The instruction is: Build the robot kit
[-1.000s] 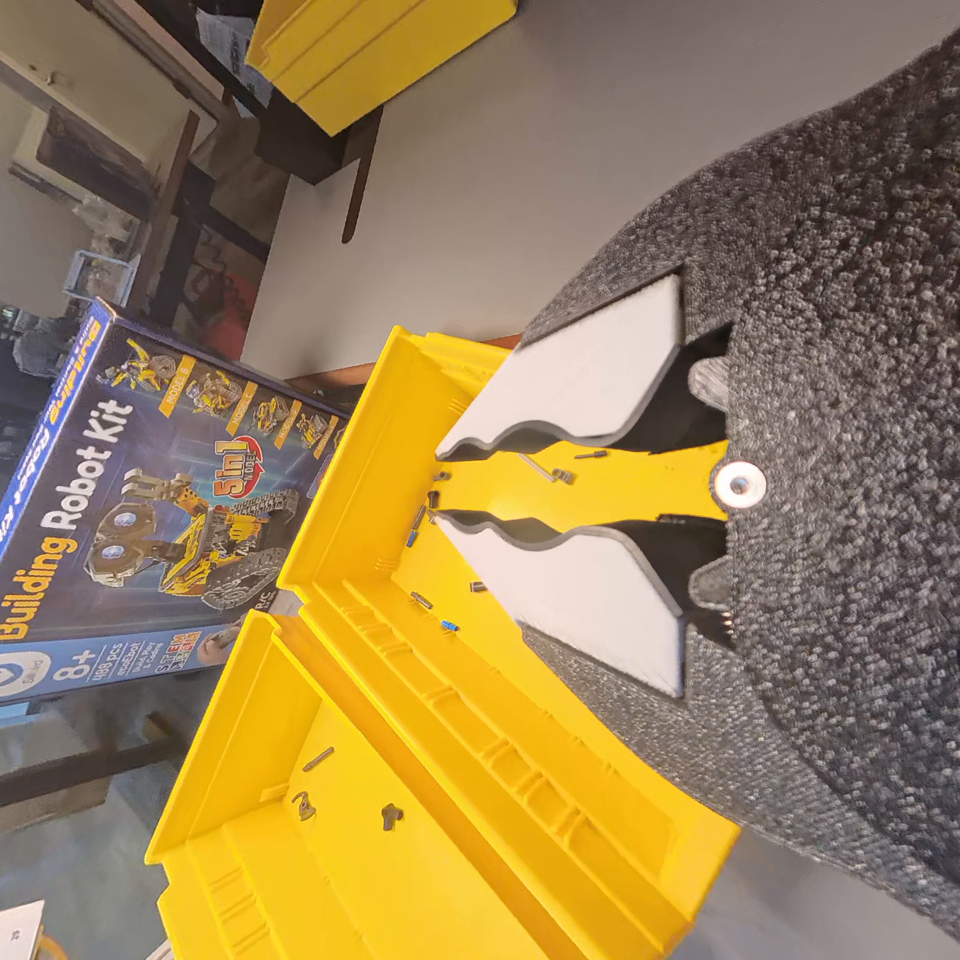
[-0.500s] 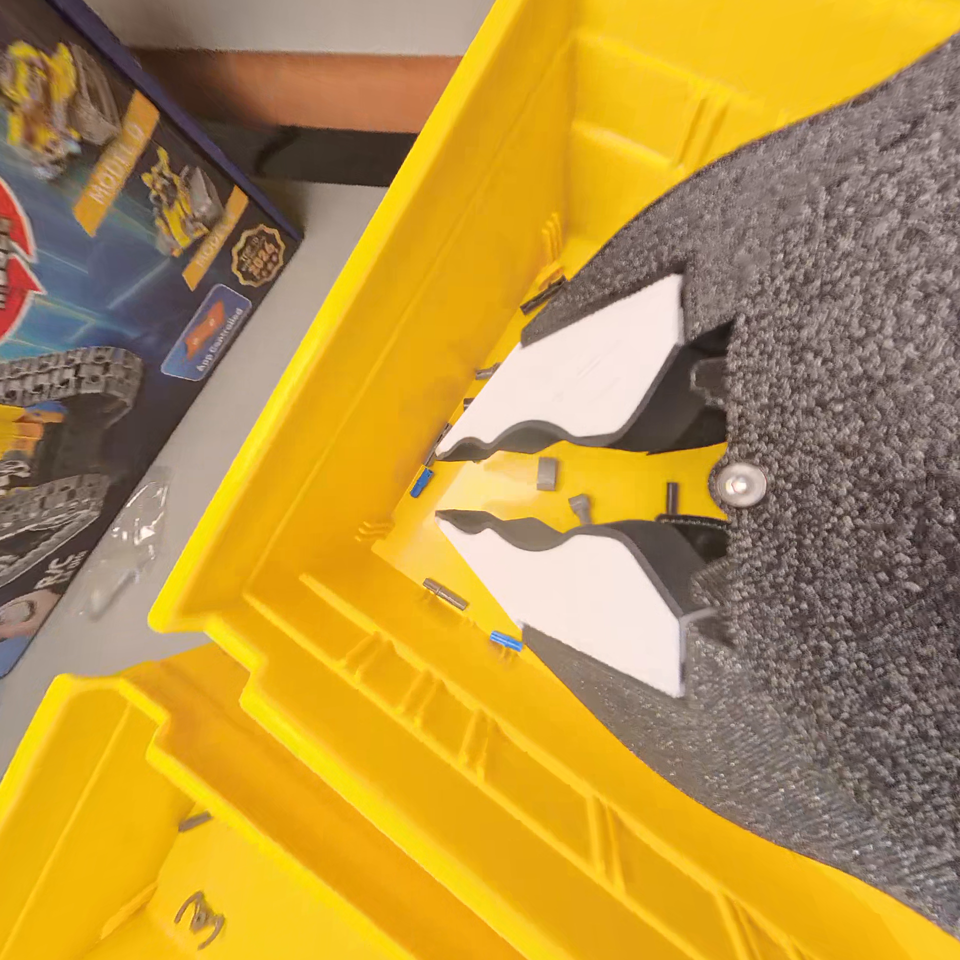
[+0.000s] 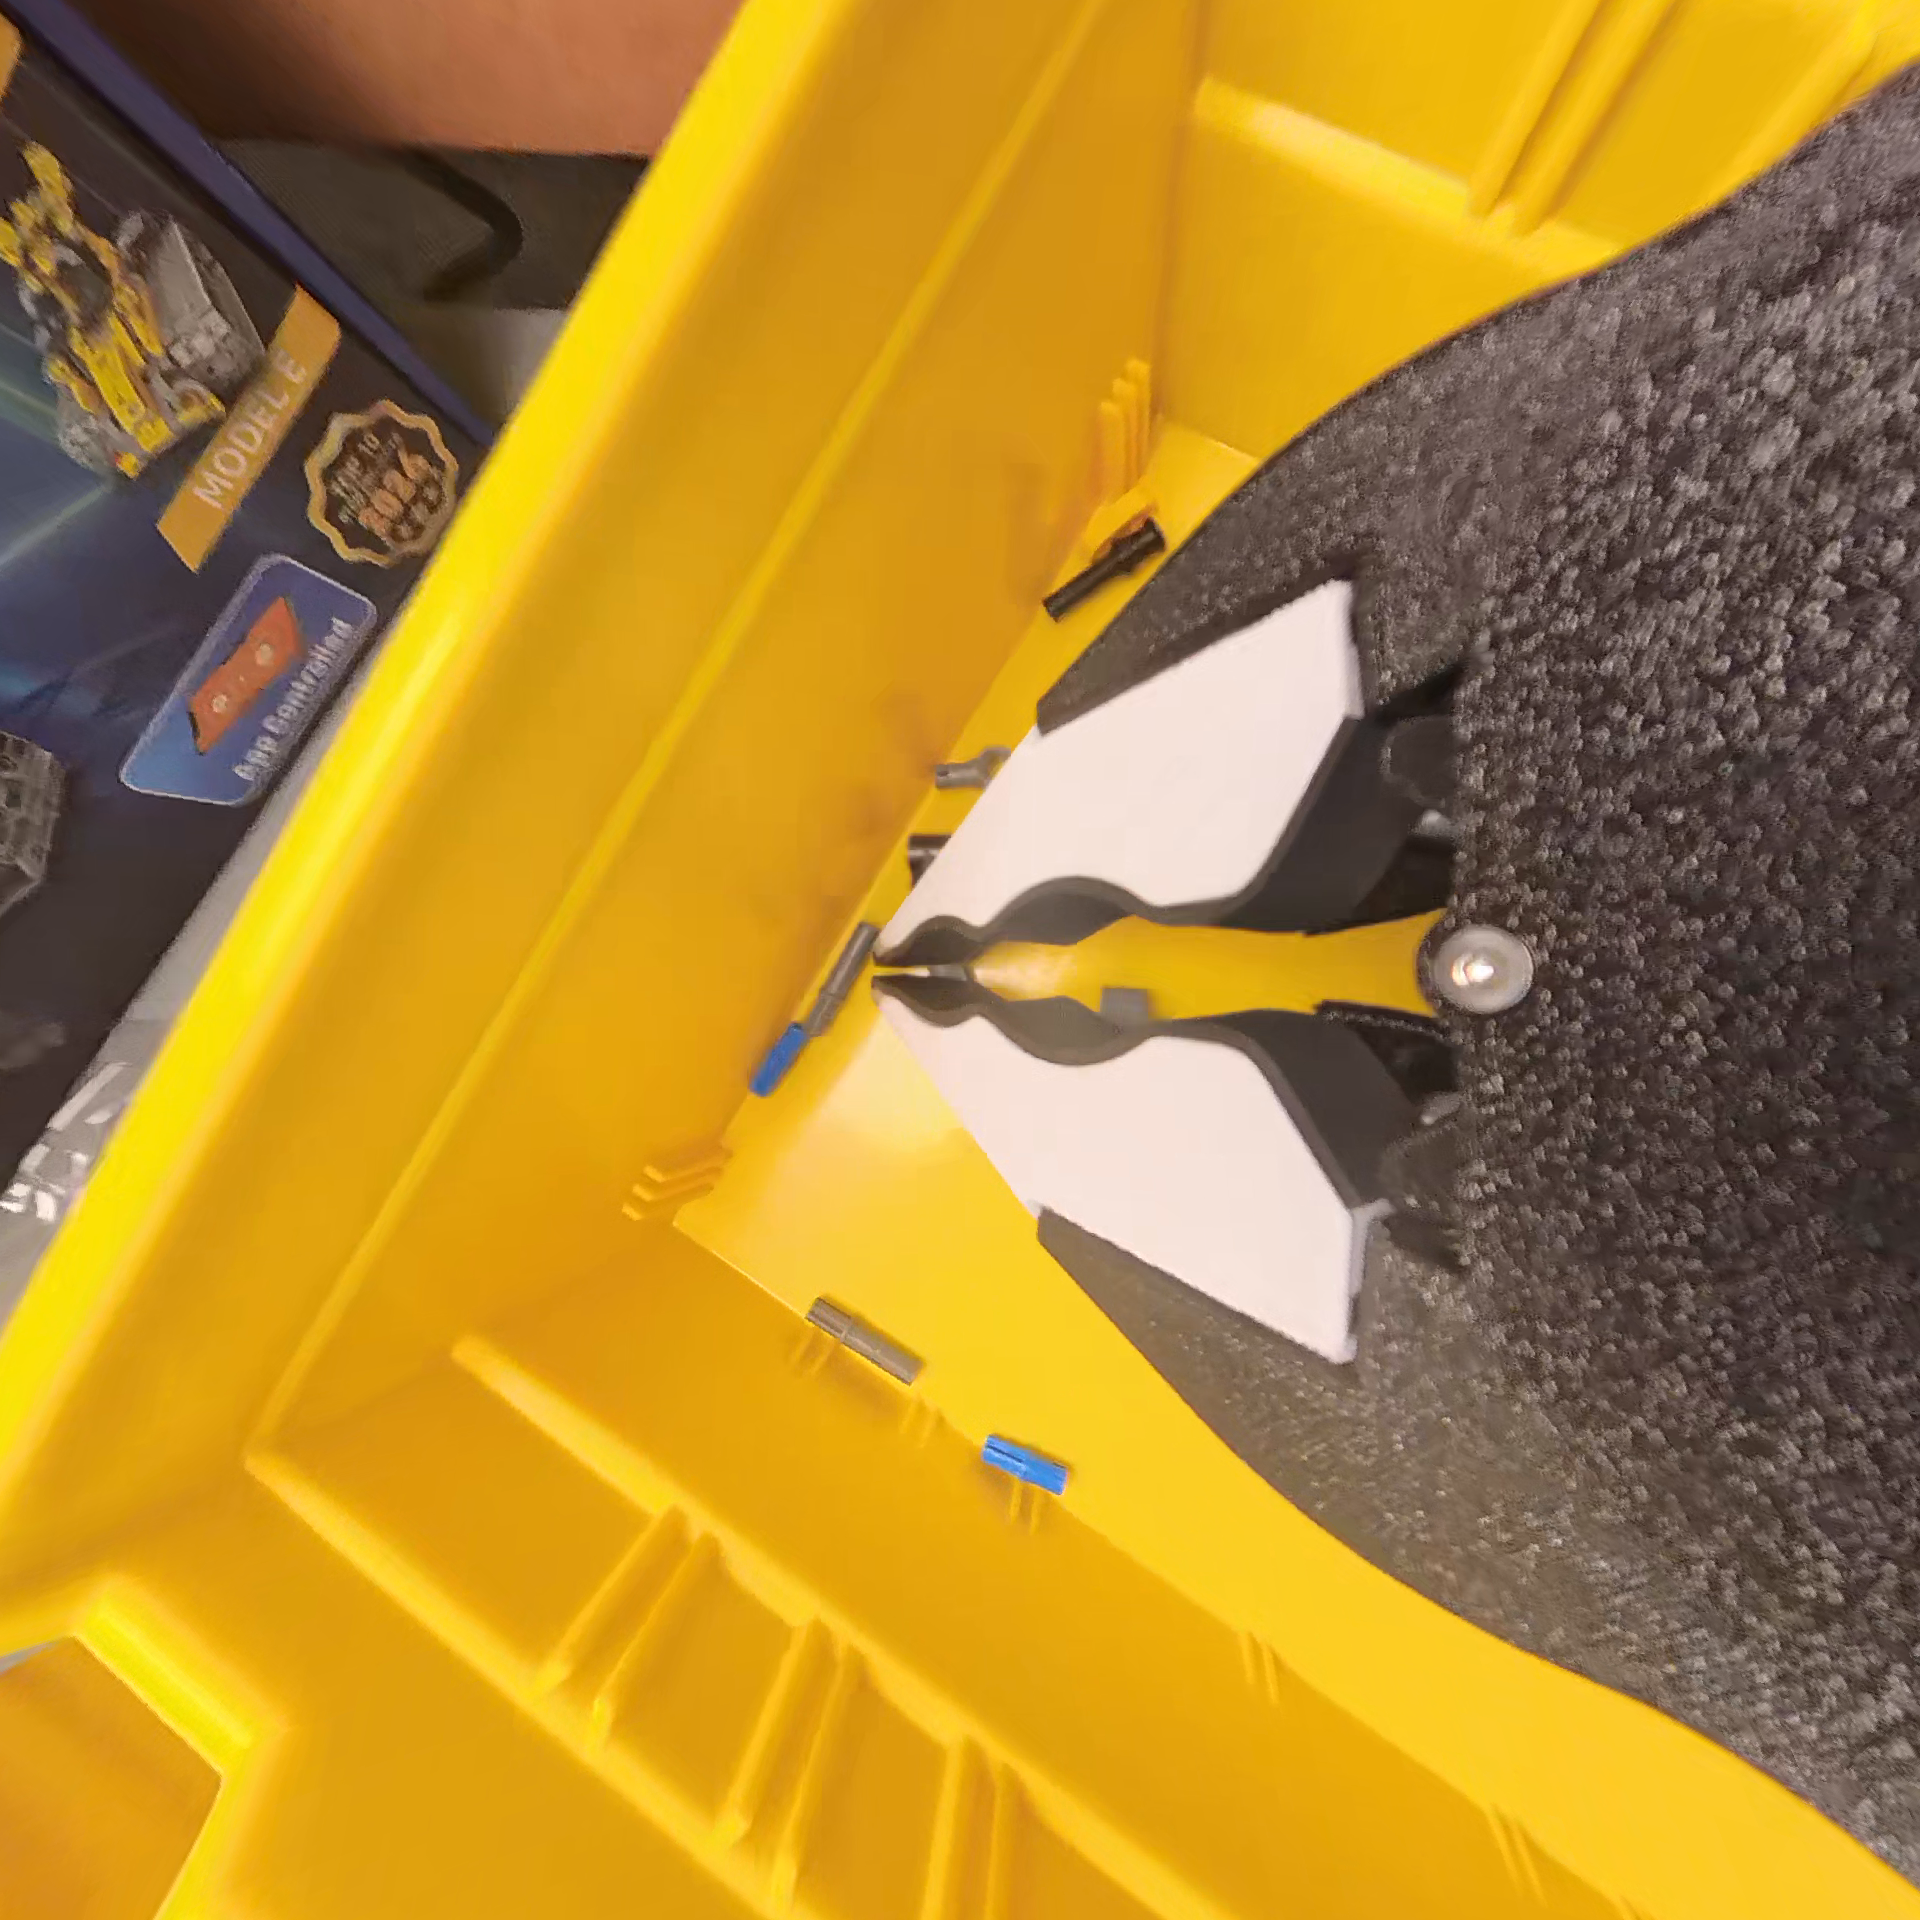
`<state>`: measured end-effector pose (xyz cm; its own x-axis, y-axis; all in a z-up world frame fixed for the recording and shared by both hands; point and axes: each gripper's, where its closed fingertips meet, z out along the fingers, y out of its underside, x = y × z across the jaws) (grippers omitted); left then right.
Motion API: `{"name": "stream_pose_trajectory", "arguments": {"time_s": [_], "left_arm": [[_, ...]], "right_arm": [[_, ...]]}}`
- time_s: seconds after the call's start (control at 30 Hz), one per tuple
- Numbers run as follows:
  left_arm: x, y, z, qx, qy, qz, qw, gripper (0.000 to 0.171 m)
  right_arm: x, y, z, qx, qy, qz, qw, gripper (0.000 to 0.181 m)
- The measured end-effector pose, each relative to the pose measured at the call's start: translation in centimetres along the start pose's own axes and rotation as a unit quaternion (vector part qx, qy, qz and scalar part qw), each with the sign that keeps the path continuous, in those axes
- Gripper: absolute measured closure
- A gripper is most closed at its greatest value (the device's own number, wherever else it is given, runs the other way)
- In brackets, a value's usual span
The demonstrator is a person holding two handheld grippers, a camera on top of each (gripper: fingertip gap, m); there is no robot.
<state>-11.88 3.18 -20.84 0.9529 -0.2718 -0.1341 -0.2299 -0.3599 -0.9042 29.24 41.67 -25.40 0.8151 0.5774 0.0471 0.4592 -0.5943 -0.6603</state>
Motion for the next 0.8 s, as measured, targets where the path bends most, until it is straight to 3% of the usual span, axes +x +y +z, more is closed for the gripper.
{"name": "stream_pose_trajectory", "arguments": {"time_s": [0.2,0.37,0.43,0.8], "left_arm": [[0.0,0.0,-0.1,0.003,0.005,-0.005,1.0,0.131],[0.1,0.0,-0.1,0.002,0.008,-0.004,1.0,0.131],[0.1,-0.1,-0.1,0.004,0.008,-0.004,1.0,0.131],[-0.1,0.0,-0.3,0.004,0.01,-0.011,1.0,0.132]], "right_arm": [[-1.8,0.8,-1.4,-0.021,-0.06,-0.025,0.998,0.179],[-1.3,-0.3,-1.0,0.001,-0.056,-0.016,0.998,0.152],[-1.6,0.0,-0.4,-0.009,-0.065,-0.026,0.998,0.149],[-2.6,0.5,-0.6,-0.027,-0.097,-0.094,0.99,0.166]]}}
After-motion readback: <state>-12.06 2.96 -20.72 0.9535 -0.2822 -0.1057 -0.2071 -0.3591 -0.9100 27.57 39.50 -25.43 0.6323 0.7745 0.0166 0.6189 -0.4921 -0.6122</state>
